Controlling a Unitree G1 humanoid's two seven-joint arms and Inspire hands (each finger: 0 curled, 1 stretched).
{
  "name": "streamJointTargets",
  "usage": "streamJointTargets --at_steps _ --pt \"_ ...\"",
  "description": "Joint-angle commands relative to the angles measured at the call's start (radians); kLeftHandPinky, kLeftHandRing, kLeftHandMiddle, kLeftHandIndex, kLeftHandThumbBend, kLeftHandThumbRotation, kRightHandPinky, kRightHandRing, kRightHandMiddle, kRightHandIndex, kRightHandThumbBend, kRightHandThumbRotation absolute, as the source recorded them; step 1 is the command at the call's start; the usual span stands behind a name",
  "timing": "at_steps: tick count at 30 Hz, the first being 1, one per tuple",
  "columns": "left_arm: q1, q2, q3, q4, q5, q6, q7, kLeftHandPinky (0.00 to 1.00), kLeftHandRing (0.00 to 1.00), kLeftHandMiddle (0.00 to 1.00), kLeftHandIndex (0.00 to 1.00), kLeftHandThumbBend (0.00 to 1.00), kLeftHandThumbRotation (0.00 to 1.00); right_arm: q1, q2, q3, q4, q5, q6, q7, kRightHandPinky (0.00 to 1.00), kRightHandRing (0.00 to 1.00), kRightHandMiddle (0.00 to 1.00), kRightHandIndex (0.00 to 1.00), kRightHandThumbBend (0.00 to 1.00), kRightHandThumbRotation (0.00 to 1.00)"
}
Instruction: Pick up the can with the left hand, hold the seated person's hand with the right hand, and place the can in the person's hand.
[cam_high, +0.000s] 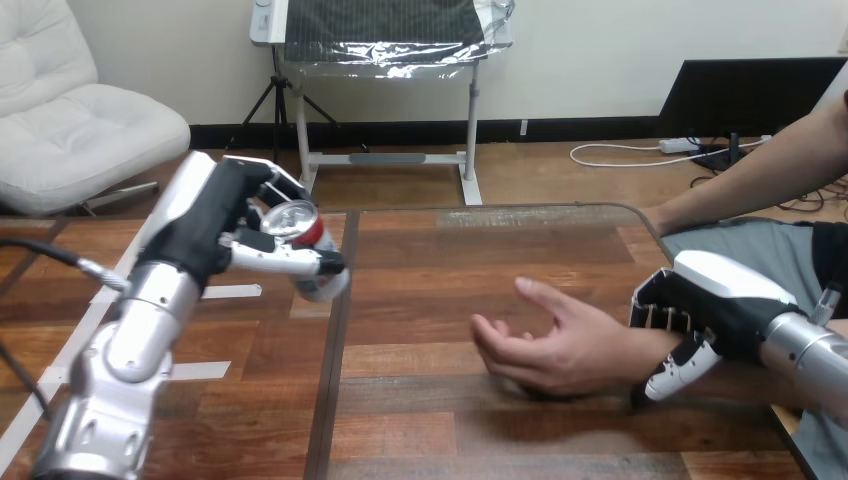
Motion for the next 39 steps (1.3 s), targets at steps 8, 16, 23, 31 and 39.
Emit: streamJointTargets --at_steps 8,16,23,31,39 --pt "-0.179 -0.046 -0.028 0.164 0.005 -0.063 0.043 0.21 0.26 0.36 0.41 0.84 0.0 -0.062 0.039 -0.028 -0.011 0.037 0.015 0.018 0.26 0.31 0.36 0.38 0.85 0.0" --pt "-0.225 -0.071 -0.045 0.237 0.005 -0.062 0.047 0.26 0.32 0.38 0.42 0.83 0.0 -0.07 0.048 -0.027 -0.02 0.046 0.024 0.028 0.26 0.31 0.37 0.38 0.85 0.0" --pt "-0.264 -0.101 -0.047 0.297 -0.007 -0.075 0.046 0.3 0.36 0.4 0.42 0.84 0.0 -0.074 0.06 -0.023 -0.031 0.045 0.024 0.026 0.26 0.31 0.37 0.38 0.85 0.0" --pt "-0.301 -0.128 -0.055 0.357 -0.003 -0.085 0.06 0.28 0.33 0.38 0.42 0.85 0.0 -0.082 0.074 -0.019 -0.049 0.042 0.042 0.034 0.27 0.31 0.37 0.38 0.84 0.0" --pt "-0.339 -0.154 -0.069 0.418 0.003 -0.095 0.078 0.26 0.32 0.38 0.41 0.86 0.0 -0.089 0.095 -0.018 -0.072 0.046 0.062 0.044 0.28 0.33 0.38 0.39 0.84 0.0"
